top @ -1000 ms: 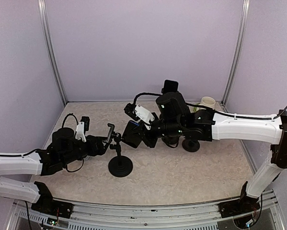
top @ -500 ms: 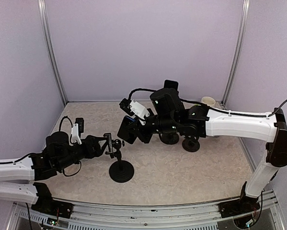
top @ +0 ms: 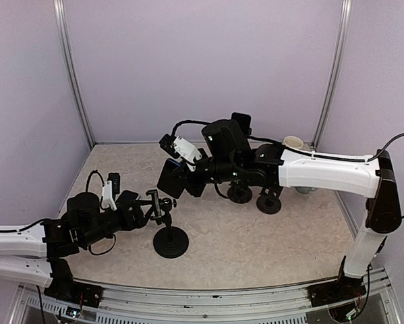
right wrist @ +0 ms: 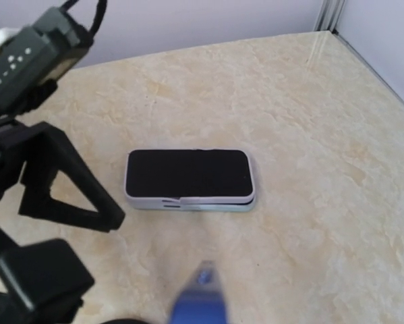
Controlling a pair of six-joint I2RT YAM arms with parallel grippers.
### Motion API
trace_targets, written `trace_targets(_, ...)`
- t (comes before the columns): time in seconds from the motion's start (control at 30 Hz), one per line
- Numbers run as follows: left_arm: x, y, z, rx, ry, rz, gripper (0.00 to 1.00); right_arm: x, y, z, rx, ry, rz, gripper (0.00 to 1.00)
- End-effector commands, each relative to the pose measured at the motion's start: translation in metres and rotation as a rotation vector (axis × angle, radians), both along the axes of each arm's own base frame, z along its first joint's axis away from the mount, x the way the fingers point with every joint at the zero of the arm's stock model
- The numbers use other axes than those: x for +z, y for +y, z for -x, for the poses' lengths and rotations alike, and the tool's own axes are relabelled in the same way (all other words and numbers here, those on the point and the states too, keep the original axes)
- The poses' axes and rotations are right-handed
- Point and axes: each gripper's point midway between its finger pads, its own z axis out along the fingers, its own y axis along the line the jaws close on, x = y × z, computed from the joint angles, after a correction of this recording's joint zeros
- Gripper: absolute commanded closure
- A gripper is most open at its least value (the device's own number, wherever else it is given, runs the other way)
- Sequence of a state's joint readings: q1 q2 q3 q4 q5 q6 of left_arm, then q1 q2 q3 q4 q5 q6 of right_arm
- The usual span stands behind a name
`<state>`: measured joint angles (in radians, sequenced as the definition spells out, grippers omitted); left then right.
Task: Place the phone on the phone stand
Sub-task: Adjust the phone stand at the center of the board.
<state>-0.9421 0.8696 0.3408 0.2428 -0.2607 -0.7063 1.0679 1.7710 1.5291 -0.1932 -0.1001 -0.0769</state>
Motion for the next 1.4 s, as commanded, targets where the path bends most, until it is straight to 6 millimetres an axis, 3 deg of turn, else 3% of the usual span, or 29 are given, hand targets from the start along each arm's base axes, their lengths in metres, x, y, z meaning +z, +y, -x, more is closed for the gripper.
trace_targets(0.0,0.011,0.007,0.002,0.037,-0.016,-0.01,0.04,0.03,-0.012,-0.013,-0.032,-0.038,-0.059,1.0)
trace_targets(0.2,0.022,0.032,0.0,0.113,-0.077,-0.1,0.02,0.027,-0.043,-0.017,-0.068,-0.031,-0.051,1.0)
trace_targets(0.43,0.036,0.048,-0.006,0.155,-0.19,-0.263,0.01,0.002,-0.054,-0.008,-0.042,-0.002,-0.005,1.0)
trace_targets(0.57,0.034,0.037,-0.001,0.051,-0.297,-0.351,0.01,-0.006,-0.057,-0.001,-0.021,0.014,0.003,1.0)
trace_targets(0.9,0.082,0.018,0.023,-0.127,-0.635,-0.339,0.01,-0.014,-0.063,0.006,-0.001,0.022,0.005,1.0)
trace_targets(1.17,0.089,0.003,0.006,-0.279,-0.698,-0.37,0.08,-0.018,-0.067,0.012,0.01,0.033,0.0,1.0)
trace_targets(1.37,0.101,-0.001,0.009,-0.424,-0.793,-0.303,0.13,-0.019,-0.069,0.016,0.019,0.047,-0.005,1.0)
